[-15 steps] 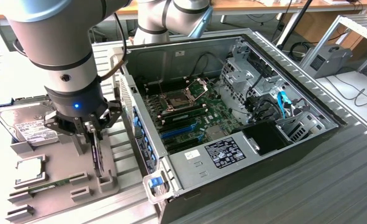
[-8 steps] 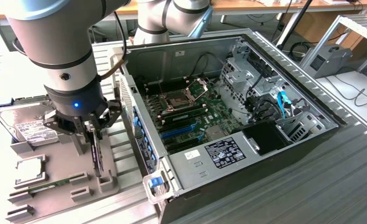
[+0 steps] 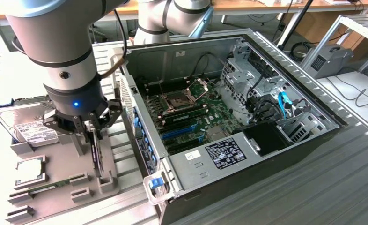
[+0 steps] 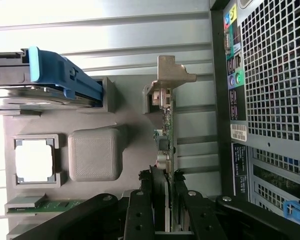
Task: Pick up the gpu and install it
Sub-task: 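Pick up the gpu and move the gpu toward the slot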
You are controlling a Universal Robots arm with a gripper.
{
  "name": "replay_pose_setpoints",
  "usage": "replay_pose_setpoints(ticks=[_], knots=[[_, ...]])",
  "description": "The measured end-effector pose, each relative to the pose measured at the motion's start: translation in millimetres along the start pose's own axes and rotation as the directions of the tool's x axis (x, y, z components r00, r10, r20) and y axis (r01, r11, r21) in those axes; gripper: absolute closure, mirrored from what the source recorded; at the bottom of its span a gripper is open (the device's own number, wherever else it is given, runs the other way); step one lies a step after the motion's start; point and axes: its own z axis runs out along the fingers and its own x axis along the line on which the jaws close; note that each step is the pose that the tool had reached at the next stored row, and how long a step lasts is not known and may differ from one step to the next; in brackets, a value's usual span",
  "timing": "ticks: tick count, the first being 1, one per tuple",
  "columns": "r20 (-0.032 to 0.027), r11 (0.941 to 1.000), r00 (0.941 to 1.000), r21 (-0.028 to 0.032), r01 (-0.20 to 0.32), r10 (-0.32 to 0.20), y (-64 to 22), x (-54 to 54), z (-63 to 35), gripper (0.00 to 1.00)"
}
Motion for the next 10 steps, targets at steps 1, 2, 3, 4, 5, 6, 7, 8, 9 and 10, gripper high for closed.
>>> replay_pose_setpoints(ticks=[1,2,3,4,5,6,7,8,9,10], knots=[[-0.0001,1.0,1.0,0.0001,0.0,0.0,0.0,0.0,-0.4,0.72],[-0.0001,1.0,1.0,0.0001,0.0,0.0,0.0,0.0,-0.6,0.72],[-0.0001,1.0,1.0,0.0001,0.0,0.0,0.0,0.0,-0.9,0.72],[-0.0001,1.0,1.0,0.0001,0.0,0.0,0.0,0.0,-1.2,0.72],[-0.0001,1.0,1.0,0.0001,0.0,0.0,0.1,0.0,-1.6,0.72],[-0.0002,1.0,1.0,0.0001,0.0,0.0,0.1,0.0,-1.8,0.72],[-0.0002,1.0,1.0,0.0002,0.0,0.0,0.1,0.0,-2.3,0.72],[-0.0001,1.0,1.0,0.0,0.0,0.0,0.1,0.0,-2.9,0.72],[-0.0002,1.0,1.0,0.0001,0.0,0.0,0.2,0.0,-3.5,0.72],[-0.0002,1.0,1.0,0.0002,0.0,0.0,0.2,0.0,-4.1,0.72]])
